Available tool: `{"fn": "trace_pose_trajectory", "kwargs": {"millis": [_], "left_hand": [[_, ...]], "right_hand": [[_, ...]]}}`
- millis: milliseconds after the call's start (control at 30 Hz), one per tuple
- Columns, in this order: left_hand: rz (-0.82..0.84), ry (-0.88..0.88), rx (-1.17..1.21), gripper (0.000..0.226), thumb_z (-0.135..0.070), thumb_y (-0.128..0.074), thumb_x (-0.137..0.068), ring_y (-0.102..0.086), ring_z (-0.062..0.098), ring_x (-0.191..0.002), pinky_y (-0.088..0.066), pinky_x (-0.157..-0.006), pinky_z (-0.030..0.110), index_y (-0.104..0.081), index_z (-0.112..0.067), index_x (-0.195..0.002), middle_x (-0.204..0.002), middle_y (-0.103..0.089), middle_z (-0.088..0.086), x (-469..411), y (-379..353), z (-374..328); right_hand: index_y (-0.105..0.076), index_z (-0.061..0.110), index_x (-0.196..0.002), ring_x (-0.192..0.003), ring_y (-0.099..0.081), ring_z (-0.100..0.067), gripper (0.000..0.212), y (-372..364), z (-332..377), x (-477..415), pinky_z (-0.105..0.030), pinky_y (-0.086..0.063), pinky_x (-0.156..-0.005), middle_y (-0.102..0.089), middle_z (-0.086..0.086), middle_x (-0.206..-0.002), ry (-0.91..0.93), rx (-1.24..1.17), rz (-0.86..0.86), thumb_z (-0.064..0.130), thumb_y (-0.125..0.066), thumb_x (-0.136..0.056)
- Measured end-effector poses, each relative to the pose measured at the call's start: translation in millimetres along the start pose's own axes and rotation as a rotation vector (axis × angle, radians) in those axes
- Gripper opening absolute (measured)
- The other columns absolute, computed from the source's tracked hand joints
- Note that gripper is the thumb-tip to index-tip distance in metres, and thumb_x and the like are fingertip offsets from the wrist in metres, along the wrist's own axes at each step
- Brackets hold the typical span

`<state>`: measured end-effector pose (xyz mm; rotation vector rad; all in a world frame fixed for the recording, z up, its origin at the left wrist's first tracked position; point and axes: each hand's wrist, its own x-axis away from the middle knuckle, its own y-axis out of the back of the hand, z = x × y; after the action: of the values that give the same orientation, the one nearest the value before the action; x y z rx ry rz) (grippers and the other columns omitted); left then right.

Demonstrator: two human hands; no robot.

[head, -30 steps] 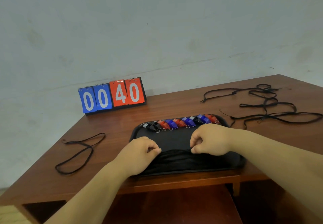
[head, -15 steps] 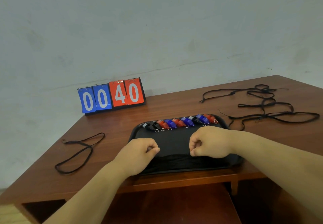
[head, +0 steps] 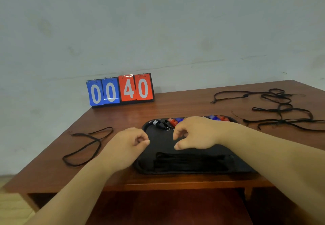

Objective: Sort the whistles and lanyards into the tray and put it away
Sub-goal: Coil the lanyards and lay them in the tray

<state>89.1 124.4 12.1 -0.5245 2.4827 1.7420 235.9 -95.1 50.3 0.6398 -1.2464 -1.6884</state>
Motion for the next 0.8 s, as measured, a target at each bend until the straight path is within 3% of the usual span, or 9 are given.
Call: {"fn": "trace_pose_trajectory", "kwargs": {"millis": [267, 467, 633, 700, 800], "left_hand": [[-0.07, 0.201, -0.082, 0.009, -0.041, -0.065, -0.096, -0.058, 0.0, -0.095, -0.048, -0.084, 0.023, -0.064, -0.041, -0.106, -0.106, -0.061, -0.02, 24, 41, 84], [-0.13, 0.308, -0.163, 0.033, -0.048, -0.068, -0.091, -0.054, 0.011, -0.117, -0.049, -0.1, 0.036, -0.062, -0.039, -0.123, -0.123, -0.055, -0.016, 49, 52, 137], [-0.106, 0.321, -0.141, 0.035, -0.046, -0.063, -0.095, -0.05, 0.014, -0.122, -0.044, -0.104, 0.037, -0.06, -0.037, -0.128, -0.128, -0.054, -0.013, 61, 42, 156], [-0.11, 0.306, -0.16, 0.029, -0.047, -0.058, -0.098, -0.05, 0.012, -0.12, -0.044, -0.104, 0.037, -0.061, -0.038, -0.125, -0.129, -0.056, -0.013, 64, 37, 160], [-0.137, 0.271, -0.167, 0.021, -0.047, -0.057, -0.099, -0.051, 0.009, -0.114, -0.046, -0.101, 0.036, -0.066, -0.041, -0.117, -0.122, -0.058, -0.017, 66, 33, 162]], "right_hand": [[-0.068, 0.026, -0.122, -0.108, -0.058, -0.009, 0.028, -17, 78, -78, -0.033, -0.05, -0.099, -0.065, 0.01, -0.119, 0.175, 0.095, 0.02, 0.037, -0.065, -0.096], [-0.057, 0.024, -0.142, -0.124, -0.055, -0.017, 0.046, -47, 132, -135, -0.026, -0.041, -0.097, -0.054, 0.001, -0.143, 0.28, 0.149, 0.027, 0.034, -0.063, -0.097], [-0.038, 0.017, -0.157, -0.148, -0.033, -0.022, 0.06, -72, 158, -169, -0.028, -0.028, -0.114, -0.032, -0.005, -0.164, 0.3, 0.221, 0.097, 0.024, -0.056, -0.099], [-0.046, 0.019, -0.152, -0.147, -0.036, -0.024, 0.053, -79, 162, -178, -0.035, -0.029, -0.121, -0.038, -0.004, -0.161, 0.301, 0.255, 0.12, 0.021, -0.053, -0.1], [-0.069, 0.024, -0.124, -0.117, -0.059, -0.019, 0.027, -79, 160, -186, -0.038, -0.048, -0.104, -0.062, 0.003, -0.13, 0.307, 0.24, 0.087, 0.024, -0.056, -0.1]]}}
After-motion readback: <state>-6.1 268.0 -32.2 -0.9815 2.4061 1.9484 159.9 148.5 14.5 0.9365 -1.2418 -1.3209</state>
